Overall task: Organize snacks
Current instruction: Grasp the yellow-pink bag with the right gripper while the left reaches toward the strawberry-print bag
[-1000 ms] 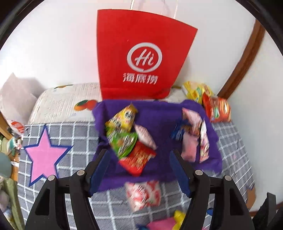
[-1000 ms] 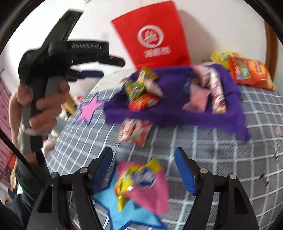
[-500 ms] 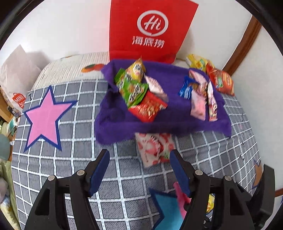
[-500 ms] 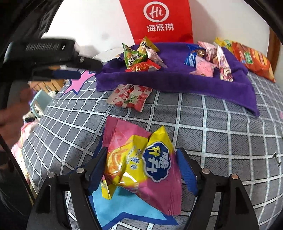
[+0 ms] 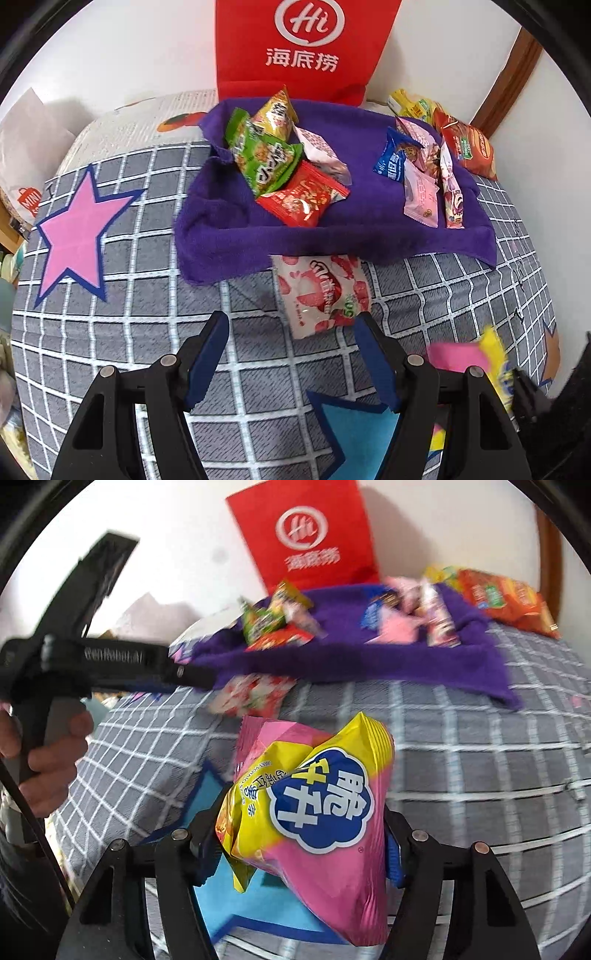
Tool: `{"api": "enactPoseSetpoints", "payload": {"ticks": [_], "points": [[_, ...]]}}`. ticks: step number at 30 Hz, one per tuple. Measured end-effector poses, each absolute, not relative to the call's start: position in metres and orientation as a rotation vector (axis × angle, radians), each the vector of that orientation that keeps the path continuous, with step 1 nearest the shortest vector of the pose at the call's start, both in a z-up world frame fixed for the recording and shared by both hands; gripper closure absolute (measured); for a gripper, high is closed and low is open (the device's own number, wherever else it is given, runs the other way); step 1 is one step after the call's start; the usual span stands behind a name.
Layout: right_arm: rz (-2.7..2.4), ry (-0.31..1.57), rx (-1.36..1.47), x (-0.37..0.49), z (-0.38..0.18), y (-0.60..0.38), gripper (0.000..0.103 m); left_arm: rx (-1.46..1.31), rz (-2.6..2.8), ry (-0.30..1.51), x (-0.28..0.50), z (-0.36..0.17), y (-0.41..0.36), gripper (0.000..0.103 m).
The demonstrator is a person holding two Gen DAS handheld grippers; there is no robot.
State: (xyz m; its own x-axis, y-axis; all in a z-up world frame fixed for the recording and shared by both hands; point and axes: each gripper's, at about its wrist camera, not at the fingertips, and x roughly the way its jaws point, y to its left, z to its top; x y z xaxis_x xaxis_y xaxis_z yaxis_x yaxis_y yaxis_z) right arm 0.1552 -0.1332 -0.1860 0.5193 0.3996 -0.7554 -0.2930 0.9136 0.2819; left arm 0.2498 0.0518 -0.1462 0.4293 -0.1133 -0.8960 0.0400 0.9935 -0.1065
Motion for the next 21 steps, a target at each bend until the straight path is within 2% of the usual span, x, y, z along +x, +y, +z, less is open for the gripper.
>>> {"api": "enactPoseSetpoints", "payload": {"ticks": [6,13,15,21], "points": [[0.314,0.894,0.09,0.16,-0.179,-0.17,0.035,-0.089,-0.093,1.138,0.265,-0.163,0.045,0.035],[0.324,0.928,0.15,0.164,-0.201,-0.195,0.035,-0.177,-0.126,1.181,0.28,-0.186,0.042,0.034],[0.332,0.924,0.169,0.165,-0.206,-0.198,0.035,-0.172,-0.131,1.17,0.282,-0.187,0.037,0.024],[0.345,0.913,0.182,0.166,-0.208,-0.197,0.035,-0.09,-0.104,1.161,0.293,-0.194,0.009,0.011]]}}
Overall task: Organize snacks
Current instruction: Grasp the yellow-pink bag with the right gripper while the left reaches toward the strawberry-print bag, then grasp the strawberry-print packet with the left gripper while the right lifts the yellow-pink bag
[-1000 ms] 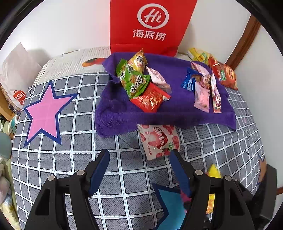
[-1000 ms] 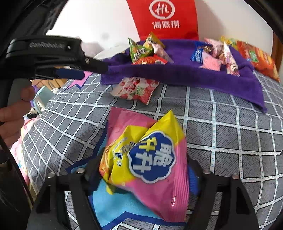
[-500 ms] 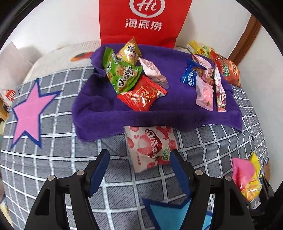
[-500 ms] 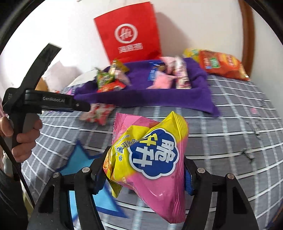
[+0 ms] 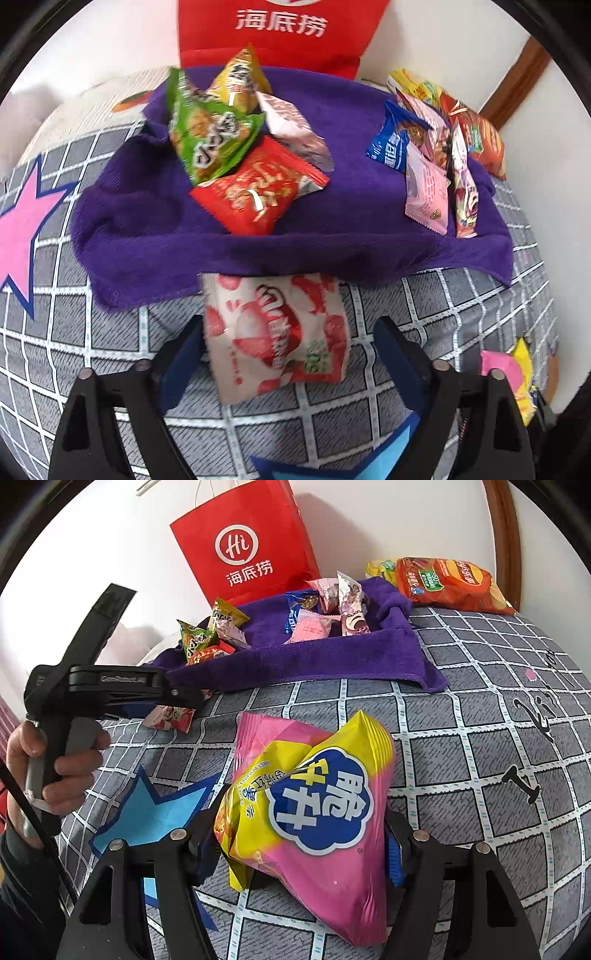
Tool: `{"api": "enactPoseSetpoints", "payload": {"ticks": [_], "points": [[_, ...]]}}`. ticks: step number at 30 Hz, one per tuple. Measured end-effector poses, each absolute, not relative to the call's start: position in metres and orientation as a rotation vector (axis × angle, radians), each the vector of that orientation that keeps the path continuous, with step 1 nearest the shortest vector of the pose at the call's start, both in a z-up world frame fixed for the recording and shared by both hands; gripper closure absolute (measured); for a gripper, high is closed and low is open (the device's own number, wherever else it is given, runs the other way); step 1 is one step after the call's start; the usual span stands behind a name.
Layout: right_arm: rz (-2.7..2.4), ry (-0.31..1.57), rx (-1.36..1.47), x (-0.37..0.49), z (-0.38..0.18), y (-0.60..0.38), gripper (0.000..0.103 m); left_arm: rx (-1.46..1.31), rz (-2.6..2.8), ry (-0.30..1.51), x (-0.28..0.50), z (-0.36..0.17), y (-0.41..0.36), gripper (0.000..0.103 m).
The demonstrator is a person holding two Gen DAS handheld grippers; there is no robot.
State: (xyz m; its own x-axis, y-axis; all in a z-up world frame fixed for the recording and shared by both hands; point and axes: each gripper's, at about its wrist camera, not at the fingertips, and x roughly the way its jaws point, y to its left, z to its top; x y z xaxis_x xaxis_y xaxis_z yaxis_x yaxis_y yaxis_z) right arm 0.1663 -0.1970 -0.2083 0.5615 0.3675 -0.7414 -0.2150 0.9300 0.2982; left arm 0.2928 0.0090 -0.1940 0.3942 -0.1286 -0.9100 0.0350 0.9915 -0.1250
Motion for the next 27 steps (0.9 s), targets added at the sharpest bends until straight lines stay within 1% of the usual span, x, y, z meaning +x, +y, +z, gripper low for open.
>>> {"api": "enactPoseSetpoints", "payload": {"ticks": [6,7,8,9,11,12,18,27], "points": [[0.352,0.91,0.178,0.167,-0.209,-0.197,0.034,0.077,-0.039,1.117,0.293,-0.203,-0.021,0.01],[0.353,0.91,0.179,0.167,-0.209,-0.198,0.034,0.074,-0.041,1.106,0.291,-0.202,-0.022,0.012],[0.355,0.91,0.183,0.167,-0.209,-0.198,0.034,0.067,-0.038,1.1,0.29,-0.201,-0.022,0.019],[0.356,0.91,0.184,0.167,-0.209,-0.199,0.034,0.065,-0.033,1.093,0.289,-0.2,-0.021,0.032],[0.352,0.911,0.177,0.167,-0.208,-0.198,0.034,0.025,-0.055,1.101,0.288,-0.194,-0.014,0.042],[0.348,0.911,0.171,0.167,-0.208,-0.197,0.034,0.004,-0.066,1.111,0.288,-0.193,-0.011,0.044],[0.32,0.942,0.142,0.17,-0.203,-0.192,0.035,-0.103,-0.118,1.152,0.277,-0.183,0.016,0.048],[0.303,0.938,0.126,0.173,-0.184,-0.185,0.036,-0.099,-0.153,1.113,0.253,-0.161,0.024,0.048]]}}
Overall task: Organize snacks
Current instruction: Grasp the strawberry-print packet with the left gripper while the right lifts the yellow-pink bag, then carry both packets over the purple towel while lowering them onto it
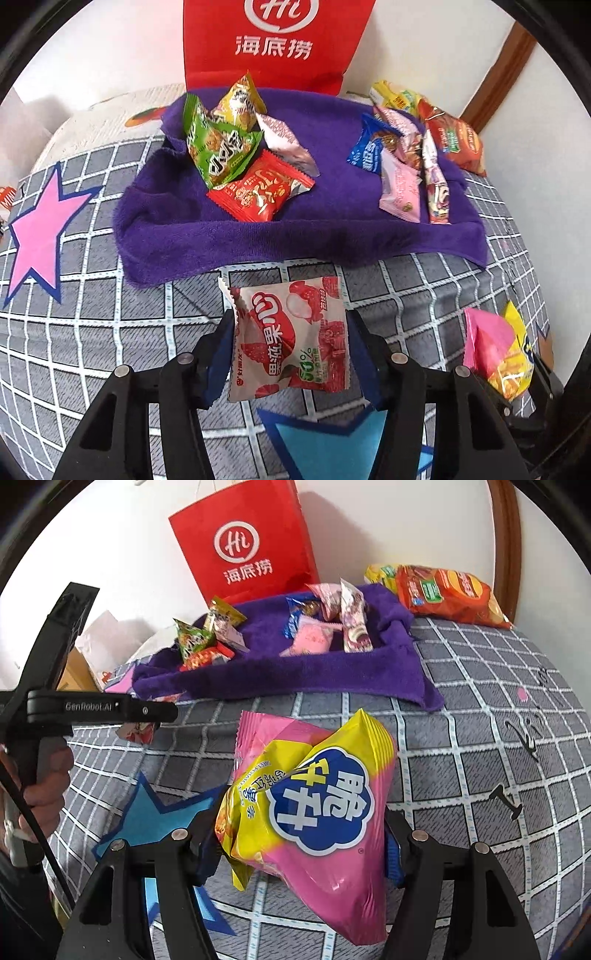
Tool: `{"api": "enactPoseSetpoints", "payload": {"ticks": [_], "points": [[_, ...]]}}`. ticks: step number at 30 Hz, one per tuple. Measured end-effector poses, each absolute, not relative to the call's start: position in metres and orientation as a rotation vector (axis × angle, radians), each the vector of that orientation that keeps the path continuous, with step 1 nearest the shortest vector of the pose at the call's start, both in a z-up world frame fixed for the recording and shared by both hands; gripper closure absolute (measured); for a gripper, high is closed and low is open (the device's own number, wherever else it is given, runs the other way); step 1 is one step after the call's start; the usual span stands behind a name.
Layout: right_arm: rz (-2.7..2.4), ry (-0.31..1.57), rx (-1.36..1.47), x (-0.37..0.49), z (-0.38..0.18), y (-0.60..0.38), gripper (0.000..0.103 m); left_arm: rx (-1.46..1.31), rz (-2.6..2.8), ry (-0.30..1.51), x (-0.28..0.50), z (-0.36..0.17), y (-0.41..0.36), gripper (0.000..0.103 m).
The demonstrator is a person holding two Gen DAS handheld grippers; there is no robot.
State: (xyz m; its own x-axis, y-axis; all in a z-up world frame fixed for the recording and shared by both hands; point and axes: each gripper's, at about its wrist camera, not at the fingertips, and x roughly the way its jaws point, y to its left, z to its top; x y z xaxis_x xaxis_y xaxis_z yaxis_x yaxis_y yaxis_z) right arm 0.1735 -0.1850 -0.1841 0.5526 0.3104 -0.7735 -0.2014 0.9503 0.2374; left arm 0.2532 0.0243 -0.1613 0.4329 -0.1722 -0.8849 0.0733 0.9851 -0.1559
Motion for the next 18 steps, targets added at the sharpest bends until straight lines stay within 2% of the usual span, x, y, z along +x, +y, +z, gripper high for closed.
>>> {"api": "enactPoseSetpoints", "payload": {"ticks": [10,18], "points": [[0.301,0.907,0.127,0.188,-0.152,-0.177,0.035,-0.101,-0.155,1.042,0.245,-0.13,0.042,0.048],[0.278,0.857,0.144,0.228,-0.105,-0.169,0.035,-0.114,-0.137,0.968,0.253,-0.088,0.059,0.048]]}}
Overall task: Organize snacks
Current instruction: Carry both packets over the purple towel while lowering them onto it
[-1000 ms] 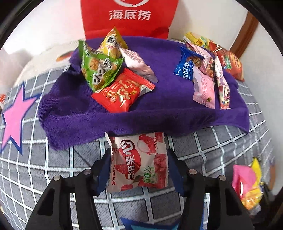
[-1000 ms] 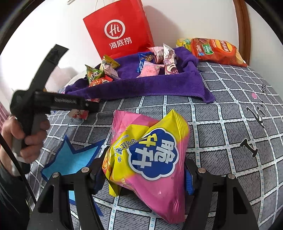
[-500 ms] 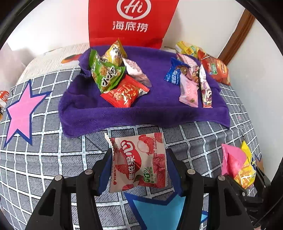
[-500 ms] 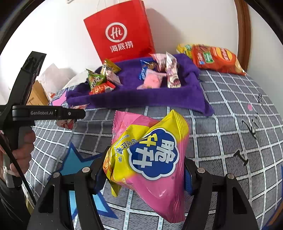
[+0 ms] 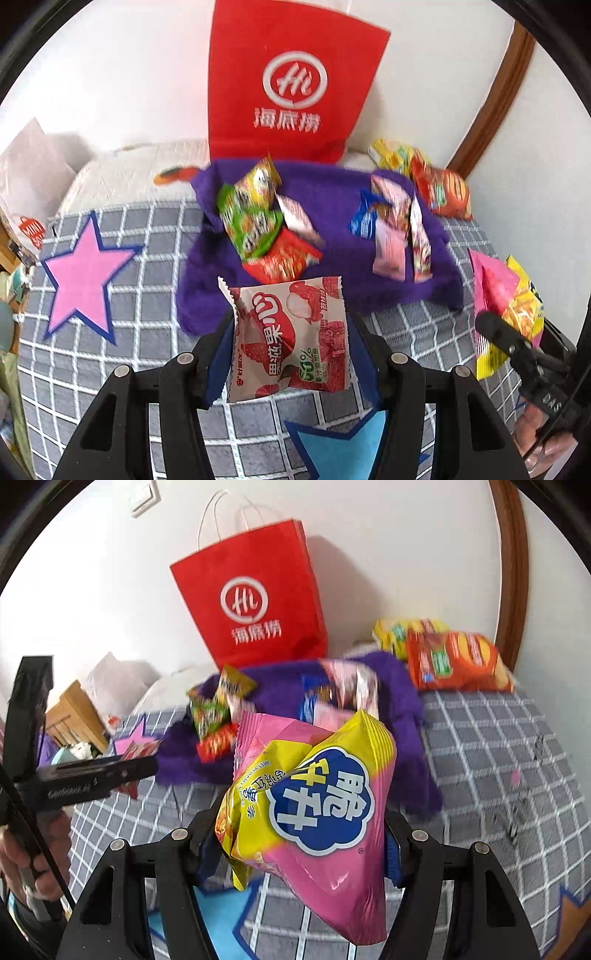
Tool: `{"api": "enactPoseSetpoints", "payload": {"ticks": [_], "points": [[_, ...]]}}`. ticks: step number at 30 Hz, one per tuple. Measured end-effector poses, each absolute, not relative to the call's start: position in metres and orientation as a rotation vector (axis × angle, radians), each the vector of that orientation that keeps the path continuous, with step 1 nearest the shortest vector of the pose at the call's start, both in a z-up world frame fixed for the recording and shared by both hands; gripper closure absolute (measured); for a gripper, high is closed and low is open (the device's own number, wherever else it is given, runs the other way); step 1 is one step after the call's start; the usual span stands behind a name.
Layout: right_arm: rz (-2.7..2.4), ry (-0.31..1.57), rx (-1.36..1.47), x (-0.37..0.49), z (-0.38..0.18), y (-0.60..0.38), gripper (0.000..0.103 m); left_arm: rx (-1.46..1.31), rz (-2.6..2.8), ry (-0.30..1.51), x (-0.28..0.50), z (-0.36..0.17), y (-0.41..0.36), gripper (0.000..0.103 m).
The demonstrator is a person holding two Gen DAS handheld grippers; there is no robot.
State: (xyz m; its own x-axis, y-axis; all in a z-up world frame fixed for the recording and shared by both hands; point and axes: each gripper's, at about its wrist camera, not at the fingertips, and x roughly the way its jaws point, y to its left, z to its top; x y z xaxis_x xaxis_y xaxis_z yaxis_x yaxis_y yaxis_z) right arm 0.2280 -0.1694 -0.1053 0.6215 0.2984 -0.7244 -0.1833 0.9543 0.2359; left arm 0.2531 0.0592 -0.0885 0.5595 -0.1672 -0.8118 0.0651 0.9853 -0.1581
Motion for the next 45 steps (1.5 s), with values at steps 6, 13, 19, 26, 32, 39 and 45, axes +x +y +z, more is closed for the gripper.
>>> {"api": "enactPoseSetpoints", "payload": {"ticks": [6,13,19,26,32,39,45], "points": [[0.281,0.857,0.153,0.259,-0.078,-0.162,0.036,-0.092,-0.084,0.89,0.266,-0.057,0.07,0.048],[0.319,0.862,0.154,0.292,-0.057,-0.146,0.035,-0.109,-0.075,0.852,0.294,-0.037,0.073,0.048],[0.324,0.879,0.145,0.322,-0.057,-0.132,0.035,-0.114,-0.029,0.834,0.321,-0.037,0.075,0.048],[0.321,0.919,0.137,0.366,-0.069,-0.118,0.035,-0.128,0.025,0.827,0.354,-0.048,0.081,0.048],[0.362,0.894,0.176,0.387,-0.068,-0.111,0.035,-0.19,0.016,0.847,0.375,-0.064,0.094,0.048],[0.402,0.978,0.181,0.399,-0.092,-0.111,0.035,-0.234,0.002,0.914,0.388,-0.084,0.108,0.048],[0.43,1.067,0.172,0.405,-0.109,-0.114,0.035,-0.203,0.033,0.917,0.389,-0.088,0.105,0.048]]}}
